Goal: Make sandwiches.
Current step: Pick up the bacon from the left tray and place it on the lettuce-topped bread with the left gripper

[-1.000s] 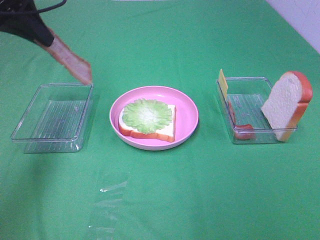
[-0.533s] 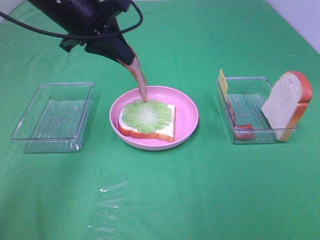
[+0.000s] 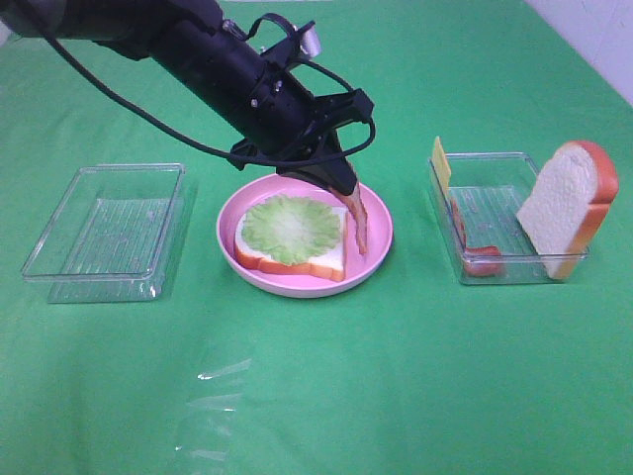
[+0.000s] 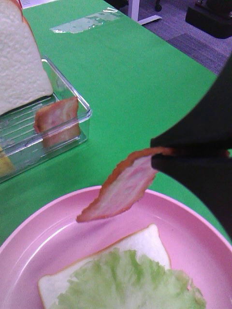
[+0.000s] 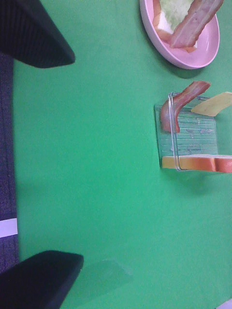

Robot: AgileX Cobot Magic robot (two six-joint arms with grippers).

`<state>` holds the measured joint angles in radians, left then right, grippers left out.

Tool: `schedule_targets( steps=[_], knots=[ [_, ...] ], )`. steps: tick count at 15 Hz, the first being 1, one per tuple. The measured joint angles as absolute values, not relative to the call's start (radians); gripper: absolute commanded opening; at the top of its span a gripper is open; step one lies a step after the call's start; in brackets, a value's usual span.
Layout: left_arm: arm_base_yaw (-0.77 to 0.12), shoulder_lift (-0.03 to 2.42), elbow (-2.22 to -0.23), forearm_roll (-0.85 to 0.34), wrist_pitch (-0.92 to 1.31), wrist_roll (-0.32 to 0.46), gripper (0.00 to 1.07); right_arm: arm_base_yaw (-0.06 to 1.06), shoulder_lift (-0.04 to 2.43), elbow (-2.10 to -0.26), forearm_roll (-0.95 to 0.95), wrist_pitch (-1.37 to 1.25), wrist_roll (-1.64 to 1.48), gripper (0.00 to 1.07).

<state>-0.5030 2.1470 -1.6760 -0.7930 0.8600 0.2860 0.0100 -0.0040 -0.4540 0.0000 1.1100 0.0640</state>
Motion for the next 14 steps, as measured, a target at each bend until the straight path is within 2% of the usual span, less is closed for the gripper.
schedule_targets(
  steps=[2,6,10,14],
  knots=[
    [-0.503,2.176,-1.696,-0.766,0.862,0.286,0.0,0.01,-0.004,-0.454,0.0,1.11,0.064,0.98],
    [-0.503,2.178,-1.699,-0.519,0.86,0.286,0.0,0.01,-0.004,-0.454,0.0,1.11,0.064,0.98],
    [-0.503,2.178,-1.699,-0.346,0.828,0.285,0.0,0.01,-0.004,-0.454,0.0,1.11,0.064,0.98],
    [-0.503,2.178,-1.699,-0.288,0.798,0.285,0.0,0.01,-0.004,-0.454,0.0,1.11,0.064,0.98]
  ],
)
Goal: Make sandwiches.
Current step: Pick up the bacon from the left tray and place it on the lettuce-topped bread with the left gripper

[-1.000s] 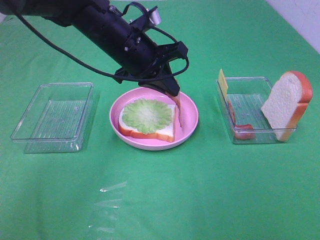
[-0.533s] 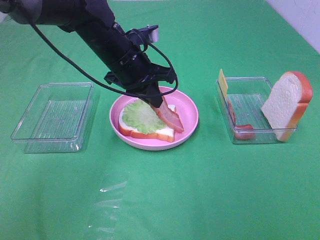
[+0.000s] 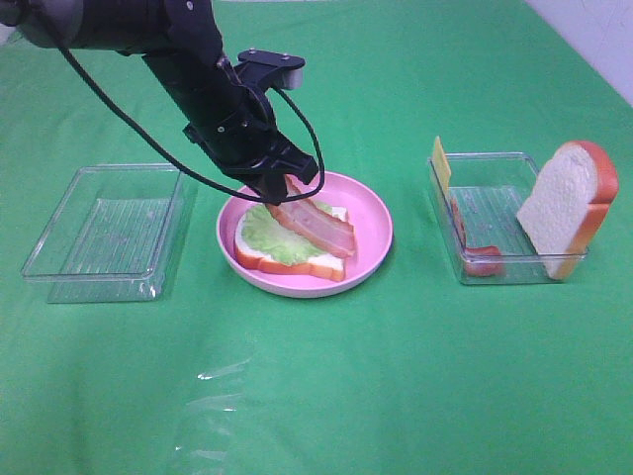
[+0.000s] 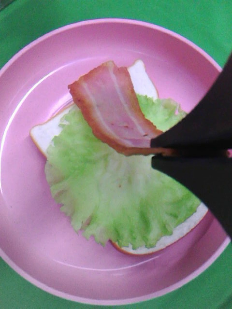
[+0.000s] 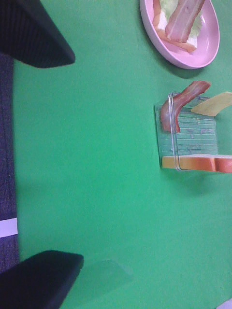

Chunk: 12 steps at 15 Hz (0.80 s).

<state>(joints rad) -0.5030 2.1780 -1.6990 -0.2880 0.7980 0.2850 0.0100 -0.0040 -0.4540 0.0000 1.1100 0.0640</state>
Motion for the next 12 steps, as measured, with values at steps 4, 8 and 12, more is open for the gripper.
schedule_targets(
  steps=[4,8,12],
  knots=[
    [-0.503,2.182,-1.699,-0.258,0.788,0.285,0.0,0.01,-0.004,-0.454,0.0,1.11,0.064,0.98],
    [-0.503,2.198,-1.699,-0.245,0.787,0.26,0.18,0.01,-0.004,-0.454,0.0,1.11,0.064,0.98],
    [-0.503,2.2,-1.699,-0.146,0.786,0.167,1.01,0.01,-0.004,-0.454,0.0,1.11,0.064,0.98]
  ],
)
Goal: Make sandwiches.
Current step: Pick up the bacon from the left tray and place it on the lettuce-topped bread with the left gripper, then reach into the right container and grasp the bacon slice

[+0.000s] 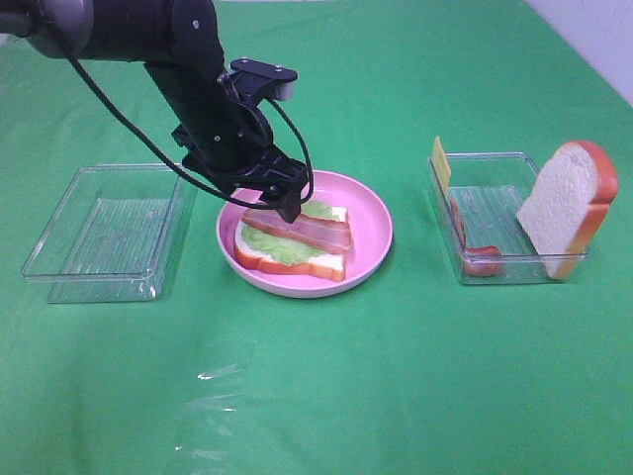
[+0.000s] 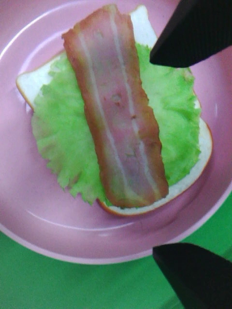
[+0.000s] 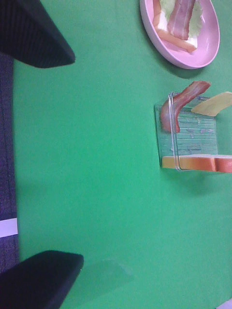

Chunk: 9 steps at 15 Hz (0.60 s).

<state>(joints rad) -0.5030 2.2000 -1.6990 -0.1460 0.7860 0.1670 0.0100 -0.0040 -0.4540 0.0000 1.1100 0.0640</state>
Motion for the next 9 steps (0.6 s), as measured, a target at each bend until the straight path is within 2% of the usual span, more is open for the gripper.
schedule_targets(
  steps=[5,7,9],
  knots=[
    [-0.489,2.113,-1.699,-0.072,0.868,0.122,1.01,0.01,-0.004,-0.454,0.0,1.11,0.064,0.98],
    [-0.374,2.021,-1.703,-0.073,0.918,0.089,1.01,0.01,-0.004,-0.454,0.0,1.11,0.064,0.98],
    [-0.206,1.988,-1.706,-0.06,1.015,0.082,1.0,0.01,-0.004,-0.454,0.0,1.11,0.064,0.98]
  ],
)
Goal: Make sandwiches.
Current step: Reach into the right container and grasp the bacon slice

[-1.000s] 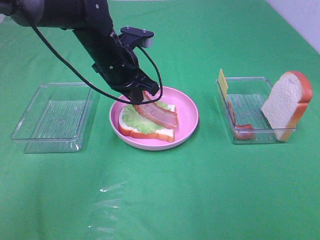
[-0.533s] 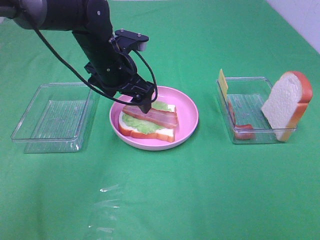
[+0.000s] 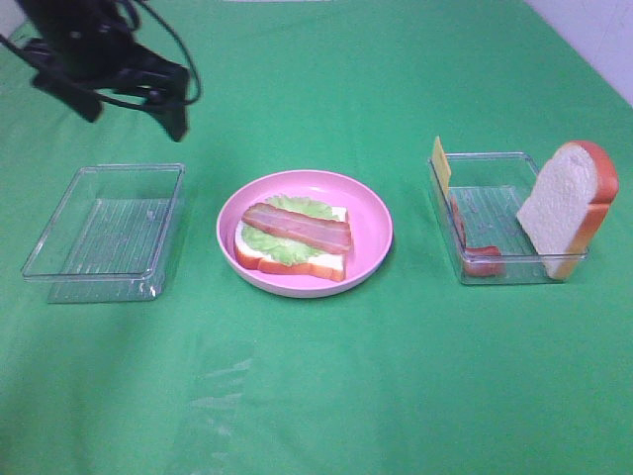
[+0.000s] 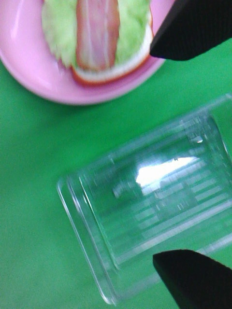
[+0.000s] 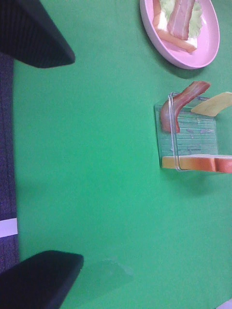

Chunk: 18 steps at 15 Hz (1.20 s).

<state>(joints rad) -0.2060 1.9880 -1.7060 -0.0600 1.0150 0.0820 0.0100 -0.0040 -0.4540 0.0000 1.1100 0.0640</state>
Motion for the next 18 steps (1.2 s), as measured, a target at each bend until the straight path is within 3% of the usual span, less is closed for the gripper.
schedule_targets(
  steps=[4,7,10,11,14,18],
  knots=[
    [0.02,1.957,-1.691,-0.062,1.133,0.106,1.0,0.01,-0.004,-0.454,0.0,1.11,0.064,0.98],
    [0.028,1.878,-1.595,-0.092,1.129,0.126,1.0,0.01,-0.004,-0.454,0.0,1.11,0.064,0.98],
    [0.008,1.648,-1.307,-0.111,1.066,0.13,1.0,0.01,-0.004,-0.454,0.0,1.11,0.064,0.98],
    [0.002,1.493,-1.129,-0.121,1.025,0.13,1.0,0.01,-0.004,-0.454,0.0,1.11,0.064,0.98],
    [0.002,1.117,-0.845,-0.123,1.003,0.13,1.0,0.01,-0.004,-0.454,0.0,1.11,0.064,0.98],
    [0.002,0.635,-0.637,-0.123,1.025,0.128,1.0,0.01,-0.004,-0.454,0.0,1.11,0.064,0.98]
  ],
)
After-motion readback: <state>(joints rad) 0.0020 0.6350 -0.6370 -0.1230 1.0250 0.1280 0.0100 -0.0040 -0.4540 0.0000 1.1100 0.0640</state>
